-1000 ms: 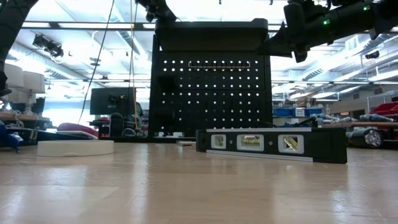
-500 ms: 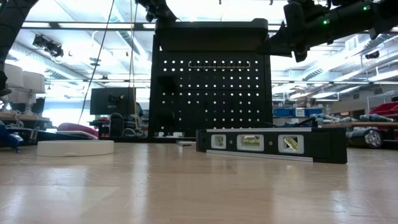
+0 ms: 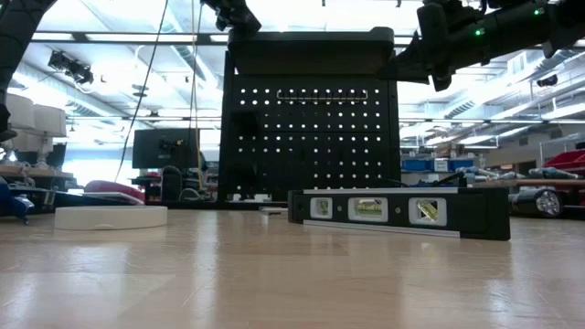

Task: Hang tools onto peg board
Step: Put the black safety glasses on the top of the pegboard

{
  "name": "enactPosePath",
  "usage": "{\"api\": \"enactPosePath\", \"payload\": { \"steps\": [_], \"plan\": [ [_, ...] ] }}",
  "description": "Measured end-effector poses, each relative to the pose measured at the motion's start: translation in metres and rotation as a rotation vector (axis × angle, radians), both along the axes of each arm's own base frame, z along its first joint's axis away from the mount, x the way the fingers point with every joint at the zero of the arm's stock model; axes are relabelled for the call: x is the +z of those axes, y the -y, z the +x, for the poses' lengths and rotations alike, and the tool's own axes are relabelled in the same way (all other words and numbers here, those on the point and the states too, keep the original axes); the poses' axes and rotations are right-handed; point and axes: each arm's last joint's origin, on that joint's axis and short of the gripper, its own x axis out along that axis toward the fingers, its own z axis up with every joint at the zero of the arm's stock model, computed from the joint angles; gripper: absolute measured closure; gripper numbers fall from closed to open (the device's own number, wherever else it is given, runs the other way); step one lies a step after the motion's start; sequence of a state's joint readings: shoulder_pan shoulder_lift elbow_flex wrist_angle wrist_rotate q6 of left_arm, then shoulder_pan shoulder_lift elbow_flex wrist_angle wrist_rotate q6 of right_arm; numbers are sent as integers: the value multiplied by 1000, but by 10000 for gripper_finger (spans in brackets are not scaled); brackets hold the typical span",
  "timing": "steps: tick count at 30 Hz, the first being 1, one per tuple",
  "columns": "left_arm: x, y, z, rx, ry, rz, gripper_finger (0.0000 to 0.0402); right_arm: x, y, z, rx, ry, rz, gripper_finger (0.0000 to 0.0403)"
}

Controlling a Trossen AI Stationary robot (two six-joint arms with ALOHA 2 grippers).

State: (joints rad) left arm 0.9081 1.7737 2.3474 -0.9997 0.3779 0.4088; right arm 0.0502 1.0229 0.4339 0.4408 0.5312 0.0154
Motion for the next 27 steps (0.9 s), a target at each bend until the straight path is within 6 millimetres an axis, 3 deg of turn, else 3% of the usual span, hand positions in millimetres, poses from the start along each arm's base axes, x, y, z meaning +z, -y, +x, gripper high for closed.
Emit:
{"api": "enactPosePath", "payload": {
  "steps": [7,13,20,27],
  "plan": [
    [1,0,1,-6,1,28,284,0,0,0,0,0,0,353],
    [12,9,8,-59,27,158,284,0,0,0,1,-4,-10,353],
    [40,40,9,-137,126,336,284,1,0,0,2,6,-14,353],
    [51,86,9,-324,187,337,284,6,-1,0,23,36,-33,353]
  ]
}}
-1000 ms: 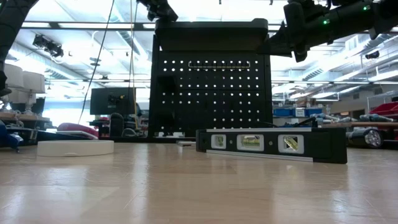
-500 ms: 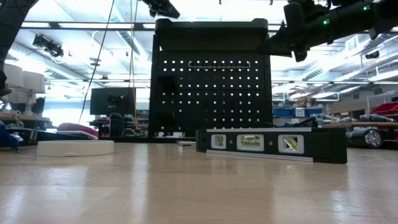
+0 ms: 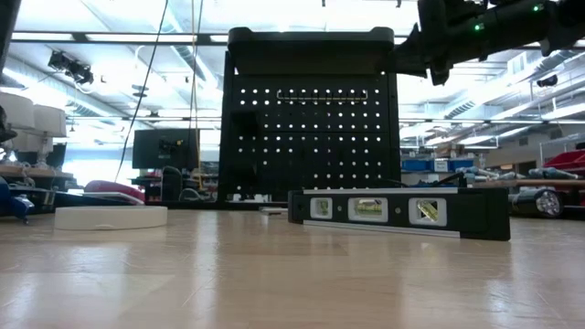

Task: Hang tools onto peg board
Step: Put the black safety glasses on the top of the pegboard

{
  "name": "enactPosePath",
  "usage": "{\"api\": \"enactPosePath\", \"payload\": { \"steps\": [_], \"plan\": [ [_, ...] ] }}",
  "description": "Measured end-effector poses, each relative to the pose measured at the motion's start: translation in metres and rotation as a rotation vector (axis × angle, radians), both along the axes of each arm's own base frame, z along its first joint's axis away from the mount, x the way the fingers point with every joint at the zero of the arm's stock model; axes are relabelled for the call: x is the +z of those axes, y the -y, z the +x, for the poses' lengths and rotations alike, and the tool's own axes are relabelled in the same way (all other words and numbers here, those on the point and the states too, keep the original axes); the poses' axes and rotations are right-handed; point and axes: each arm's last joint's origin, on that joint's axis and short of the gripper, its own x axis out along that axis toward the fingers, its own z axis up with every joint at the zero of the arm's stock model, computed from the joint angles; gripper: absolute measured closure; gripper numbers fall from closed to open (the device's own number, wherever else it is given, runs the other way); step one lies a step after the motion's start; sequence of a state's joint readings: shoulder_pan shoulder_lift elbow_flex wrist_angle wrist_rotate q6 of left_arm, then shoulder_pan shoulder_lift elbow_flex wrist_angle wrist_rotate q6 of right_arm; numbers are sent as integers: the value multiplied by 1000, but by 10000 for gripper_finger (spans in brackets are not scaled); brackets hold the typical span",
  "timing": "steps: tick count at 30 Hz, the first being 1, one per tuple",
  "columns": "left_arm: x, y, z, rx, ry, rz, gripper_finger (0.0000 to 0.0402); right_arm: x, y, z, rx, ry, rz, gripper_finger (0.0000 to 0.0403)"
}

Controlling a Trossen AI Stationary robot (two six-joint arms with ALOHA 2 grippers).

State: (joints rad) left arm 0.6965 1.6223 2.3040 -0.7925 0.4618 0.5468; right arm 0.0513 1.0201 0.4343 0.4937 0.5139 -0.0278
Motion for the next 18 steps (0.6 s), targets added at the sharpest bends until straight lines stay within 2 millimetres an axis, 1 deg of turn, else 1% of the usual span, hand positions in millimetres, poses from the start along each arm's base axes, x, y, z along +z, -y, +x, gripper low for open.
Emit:
{"api": "enactPosePath", "payload": {
  "steps": [3,7,9,12,15,18],
  "plan": [
    [-9,18,8,-54,-34,-25,284,-3,0,-2,12,-41,-2,353],
    [-28,41,22,-80,-90,-47,289,-7,0,-4,11,-87,19,353],
    [-40,52,27,-79,-118,-48,294,-8,-1,-5,20,-107,46,353],
    [-59,69,36,-89,-121,-30,301,-12,-2,-5,43,-201,83,353],
    [-77,86,37,-105,-88,-4,306,-13,-4,-6,68,-296,107,352],
    [-99,101,33,-123,-29,9,309,-11,-8,-7,94,-357,129,347]
  ]
}}
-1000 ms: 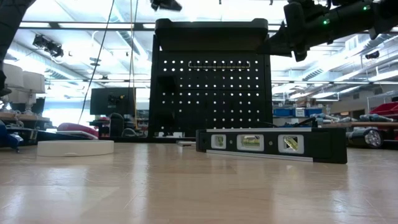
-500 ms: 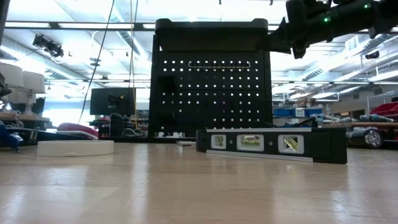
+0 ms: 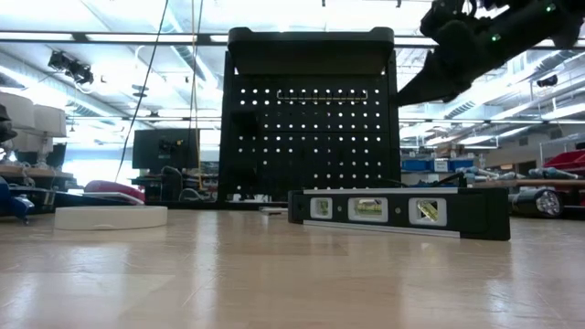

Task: Hang tools onto peg board
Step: Put the black safety glasses on the top of the pegboard

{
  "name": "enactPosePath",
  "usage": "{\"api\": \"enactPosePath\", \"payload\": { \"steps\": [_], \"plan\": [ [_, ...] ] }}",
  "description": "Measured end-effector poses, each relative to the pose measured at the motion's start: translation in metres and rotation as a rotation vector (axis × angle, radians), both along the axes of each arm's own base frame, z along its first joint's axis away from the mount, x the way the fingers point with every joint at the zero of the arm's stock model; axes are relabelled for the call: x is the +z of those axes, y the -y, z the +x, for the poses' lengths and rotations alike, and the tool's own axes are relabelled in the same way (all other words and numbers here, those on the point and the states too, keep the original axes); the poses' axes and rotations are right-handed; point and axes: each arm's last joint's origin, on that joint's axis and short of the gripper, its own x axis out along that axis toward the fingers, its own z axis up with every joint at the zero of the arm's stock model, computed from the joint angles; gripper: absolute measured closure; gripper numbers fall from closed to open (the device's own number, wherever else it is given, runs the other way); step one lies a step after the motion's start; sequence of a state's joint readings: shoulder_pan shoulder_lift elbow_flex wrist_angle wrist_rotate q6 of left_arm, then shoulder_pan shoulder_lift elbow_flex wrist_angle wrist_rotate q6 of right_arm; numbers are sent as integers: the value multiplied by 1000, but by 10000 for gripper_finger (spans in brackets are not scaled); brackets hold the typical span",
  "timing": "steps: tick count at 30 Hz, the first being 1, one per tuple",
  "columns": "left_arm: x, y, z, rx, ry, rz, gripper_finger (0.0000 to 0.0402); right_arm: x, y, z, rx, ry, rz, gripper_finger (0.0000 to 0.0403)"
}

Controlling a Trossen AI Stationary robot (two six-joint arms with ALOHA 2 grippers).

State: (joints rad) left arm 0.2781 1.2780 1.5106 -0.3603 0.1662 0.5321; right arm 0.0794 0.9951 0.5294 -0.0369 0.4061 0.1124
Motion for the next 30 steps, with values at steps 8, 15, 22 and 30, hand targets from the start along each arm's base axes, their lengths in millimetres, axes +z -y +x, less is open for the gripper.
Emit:
{"api": "enactPosePath", "payload": {
  "steps": [8,15,22,30],
  "plan": [
    [-76,29,-11,34,94,-145,310,0,-3,-7,-25,-156,151,329],
    [-138,41,-7,133,70,-234,310,-7,7,-4,-143,-161,236,318],
    [-178,51,-13,156,200,-325,310,-24,21,20,-204,-249,220,300],
    [-208,56,-23,207,244,-377,310,-36,28,58,-193,-388,121,264]
  ]
}}
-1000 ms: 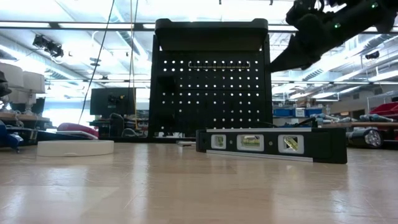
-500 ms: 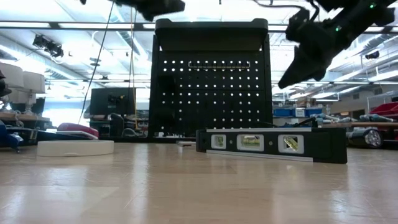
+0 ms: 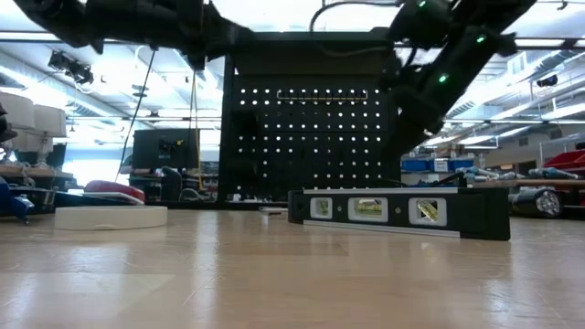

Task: Hang tools onto peg board
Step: Put the black safety glasses on the top of the pegboard

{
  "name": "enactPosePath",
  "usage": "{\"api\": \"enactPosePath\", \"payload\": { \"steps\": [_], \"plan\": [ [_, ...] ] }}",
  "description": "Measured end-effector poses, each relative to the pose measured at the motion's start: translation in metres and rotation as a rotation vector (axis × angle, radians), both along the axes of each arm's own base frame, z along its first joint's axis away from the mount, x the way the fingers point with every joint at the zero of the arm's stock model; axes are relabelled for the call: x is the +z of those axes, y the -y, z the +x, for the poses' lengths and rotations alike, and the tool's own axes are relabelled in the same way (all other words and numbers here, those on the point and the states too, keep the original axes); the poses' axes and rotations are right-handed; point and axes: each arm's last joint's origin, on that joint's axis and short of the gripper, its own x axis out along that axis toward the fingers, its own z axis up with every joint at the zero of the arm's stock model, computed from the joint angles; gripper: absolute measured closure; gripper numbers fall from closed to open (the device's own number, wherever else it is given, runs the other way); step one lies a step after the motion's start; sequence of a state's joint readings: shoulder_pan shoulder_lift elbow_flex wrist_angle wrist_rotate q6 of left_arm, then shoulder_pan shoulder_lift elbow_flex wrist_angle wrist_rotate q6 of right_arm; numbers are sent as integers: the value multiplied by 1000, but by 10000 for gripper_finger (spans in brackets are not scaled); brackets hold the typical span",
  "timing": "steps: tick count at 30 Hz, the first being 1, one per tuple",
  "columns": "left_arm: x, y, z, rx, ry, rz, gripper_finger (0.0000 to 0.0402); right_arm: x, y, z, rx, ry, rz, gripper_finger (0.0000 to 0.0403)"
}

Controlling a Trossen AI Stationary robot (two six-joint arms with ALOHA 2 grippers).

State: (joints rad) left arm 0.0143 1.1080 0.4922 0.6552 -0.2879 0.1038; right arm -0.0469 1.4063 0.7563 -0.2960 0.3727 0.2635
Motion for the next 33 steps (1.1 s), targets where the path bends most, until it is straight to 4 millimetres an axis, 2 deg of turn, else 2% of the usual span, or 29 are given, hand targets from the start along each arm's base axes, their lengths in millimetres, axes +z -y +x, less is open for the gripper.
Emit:
{"api": "enactPosePath", "payload": {
  "steps": [6,9,13,17,22,28,33],
  "plan": [
    [-12,6,-3,-25,-28,-28,310,-10,9,7,-42,-77,-26,239],
    [-16,7,-4,-21,-42,-29,310,-17,17,8,-32,-101,43,237],
    [-17,7,-5,-18,-46,-29,310,-27,25,8,-46,-157,52,241],
    [-17,8,-5,-18,-43,-29,310,-32,28,8,-21,-193,24,255],
    [-17,8,-5,-17,-47,-29,310,-29,26,8,61,-210,-10,296],
    [-18,8,-5,-17,-49,-24,310,-31,13,8,358,-295,-23,347],
    [-17,8,-5,-17,-49,-24,310,-35,-7,2,638,-413,-24,361]
  ]
}}
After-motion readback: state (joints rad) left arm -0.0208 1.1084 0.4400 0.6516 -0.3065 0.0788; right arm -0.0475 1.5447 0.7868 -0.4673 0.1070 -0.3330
